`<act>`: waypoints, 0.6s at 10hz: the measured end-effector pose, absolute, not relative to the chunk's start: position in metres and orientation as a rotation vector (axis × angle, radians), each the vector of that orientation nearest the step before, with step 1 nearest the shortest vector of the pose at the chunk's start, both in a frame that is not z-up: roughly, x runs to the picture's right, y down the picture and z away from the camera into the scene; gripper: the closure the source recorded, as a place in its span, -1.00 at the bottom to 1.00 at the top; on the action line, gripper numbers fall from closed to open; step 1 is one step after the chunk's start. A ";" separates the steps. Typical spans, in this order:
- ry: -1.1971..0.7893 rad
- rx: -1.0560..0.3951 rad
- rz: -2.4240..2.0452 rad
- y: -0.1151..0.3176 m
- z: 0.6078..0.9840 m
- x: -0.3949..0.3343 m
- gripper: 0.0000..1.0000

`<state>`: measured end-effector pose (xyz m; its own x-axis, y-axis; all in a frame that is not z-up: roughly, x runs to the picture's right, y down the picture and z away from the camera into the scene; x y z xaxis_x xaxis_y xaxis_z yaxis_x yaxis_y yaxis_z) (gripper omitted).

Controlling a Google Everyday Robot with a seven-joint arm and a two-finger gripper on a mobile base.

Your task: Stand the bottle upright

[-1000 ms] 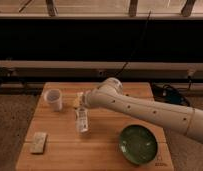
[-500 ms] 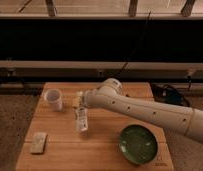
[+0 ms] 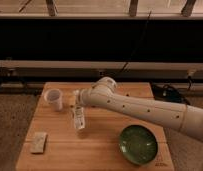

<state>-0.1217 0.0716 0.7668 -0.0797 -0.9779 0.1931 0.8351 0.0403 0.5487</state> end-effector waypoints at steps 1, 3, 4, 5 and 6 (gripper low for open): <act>-0.621 0.292 -1.539 0.071 0.768 -0.120 1.00; -0.607 0.308 -1.566 0.069 0.765 -0.124 1.00; -0.584 0.338 -1.623 0.063 0.761 -0.125 1.00; -0.563 0.386 -1.705 0.056 0.755 -0.127 1.00; -0.544 0.458 -1.796 0.050 0.749 -0.129 1.00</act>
<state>-0.1294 0.0497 0.7494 -0.2768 -0.9603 -0.0344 0.7796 -0.2454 0.5761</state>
